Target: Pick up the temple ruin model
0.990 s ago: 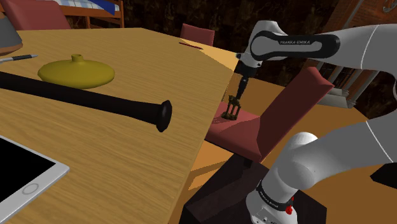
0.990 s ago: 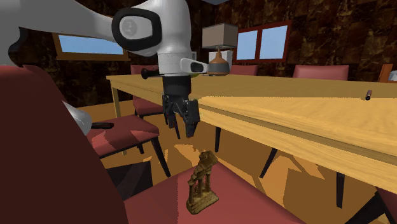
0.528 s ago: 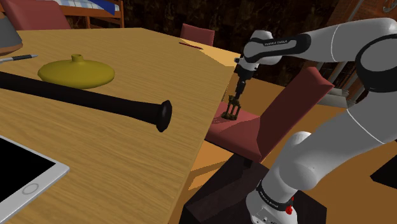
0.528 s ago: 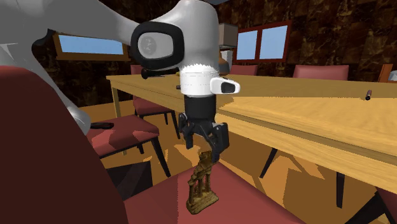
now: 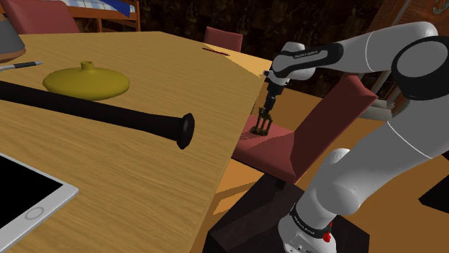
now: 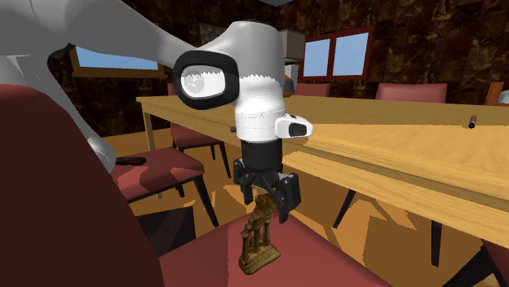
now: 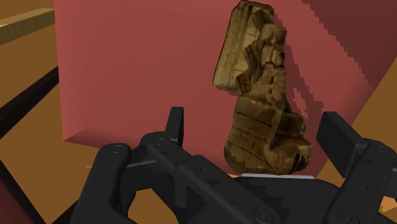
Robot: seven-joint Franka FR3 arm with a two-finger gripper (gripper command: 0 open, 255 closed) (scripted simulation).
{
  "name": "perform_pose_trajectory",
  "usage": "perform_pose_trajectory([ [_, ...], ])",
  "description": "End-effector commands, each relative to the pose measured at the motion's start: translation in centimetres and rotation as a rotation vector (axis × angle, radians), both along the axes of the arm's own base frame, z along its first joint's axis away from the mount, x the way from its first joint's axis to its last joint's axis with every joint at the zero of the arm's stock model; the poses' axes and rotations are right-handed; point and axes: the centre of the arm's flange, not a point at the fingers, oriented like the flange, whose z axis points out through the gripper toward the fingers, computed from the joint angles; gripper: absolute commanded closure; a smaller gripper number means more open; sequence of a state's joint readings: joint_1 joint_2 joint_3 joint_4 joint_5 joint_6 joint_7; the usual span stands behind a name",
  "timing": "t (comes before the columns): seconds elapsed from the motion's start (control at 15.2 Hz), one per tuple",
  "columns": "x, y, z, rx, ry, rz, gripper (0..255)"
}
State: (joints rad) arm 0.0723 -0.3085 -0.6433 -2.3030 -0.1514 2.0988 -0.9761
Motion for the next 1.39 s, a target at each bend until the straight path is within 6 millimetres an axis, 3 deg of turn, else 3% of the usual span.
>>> perform_pose_trajectory([
  [0.0,-0.1,0.0,-1.6,0.004,0.028,-0.005,0],
  [0.07,0.1,0.2,-1.7,0.004,0.028,-0.005,255],
  [0.66,-0.1,0.0,-1.6,0.004,0.028,-0.005,255],
  [1.32,-0.1,0.0,3.7,0.004,0.028,-0.005,255],
])
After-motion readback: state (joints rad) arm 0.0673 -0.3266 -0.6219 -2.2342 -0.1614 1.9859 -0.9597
